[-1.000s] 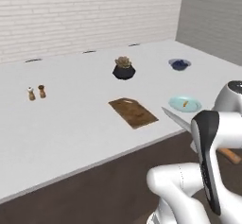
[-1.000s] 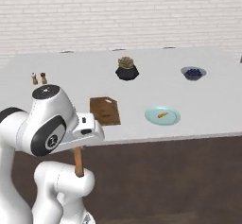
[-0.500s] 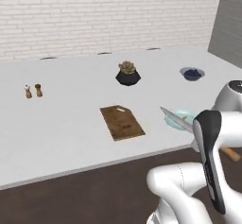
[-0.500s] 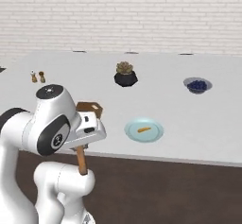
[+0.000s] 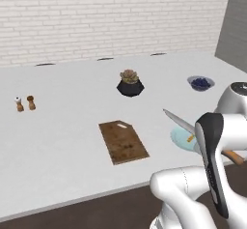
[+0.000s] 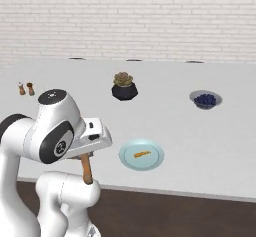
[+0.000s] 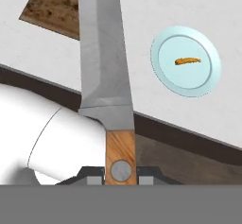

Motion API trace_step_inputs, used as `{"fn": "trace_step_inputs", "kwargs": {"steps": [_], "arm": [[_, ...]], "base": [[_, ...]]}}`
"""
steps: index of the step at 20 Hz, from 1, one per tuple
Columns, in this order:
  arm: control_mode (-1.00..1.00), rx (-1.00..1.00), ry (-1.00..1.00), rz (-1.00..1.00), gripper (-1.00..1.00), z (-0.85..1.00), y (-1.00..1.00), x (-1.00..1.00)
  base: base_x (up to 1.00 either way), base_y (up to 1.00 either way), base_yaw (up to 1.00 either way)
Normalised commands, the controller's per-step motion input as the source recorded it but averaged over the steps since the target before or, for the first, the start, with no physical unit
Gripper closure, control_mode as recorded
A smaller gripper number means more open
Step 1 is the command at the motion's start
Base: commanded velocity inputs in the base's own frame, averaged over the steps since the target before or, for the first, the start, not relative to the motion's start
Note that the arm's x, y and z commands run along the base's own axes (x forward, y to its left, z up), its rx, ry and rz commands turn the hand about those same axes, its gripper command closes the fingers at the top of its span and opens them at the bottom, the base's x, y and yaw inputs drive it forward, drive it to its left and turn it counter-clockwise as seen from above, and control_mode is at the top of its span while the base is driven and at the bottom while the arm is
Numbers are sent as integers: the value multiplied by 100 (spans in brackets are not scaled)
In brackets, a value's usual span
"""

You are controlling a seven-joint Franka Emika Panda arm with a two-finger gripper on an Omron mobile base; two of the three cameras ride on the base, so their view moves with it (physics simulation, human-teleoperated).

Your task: Pick up the knife from the drawer and place it on the cutting board. Then place the meat from the plate to the cutting board.

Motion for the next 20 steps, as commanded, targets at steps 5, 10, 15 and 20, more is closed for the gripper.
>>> {"fn": "trace_step_inputs", "kwargs": {"steps": [5,10,15,20], "arm": [[100,0,0,0,100,0,0,0],[100,0,0,0,100,0,0,0],[100,0,0,0,100,0,0,0],[100,0,0,0,100,0,0,0]], "base": [[20,28,19],[15,29,24],[0,10,7],[0,0,0]]}}
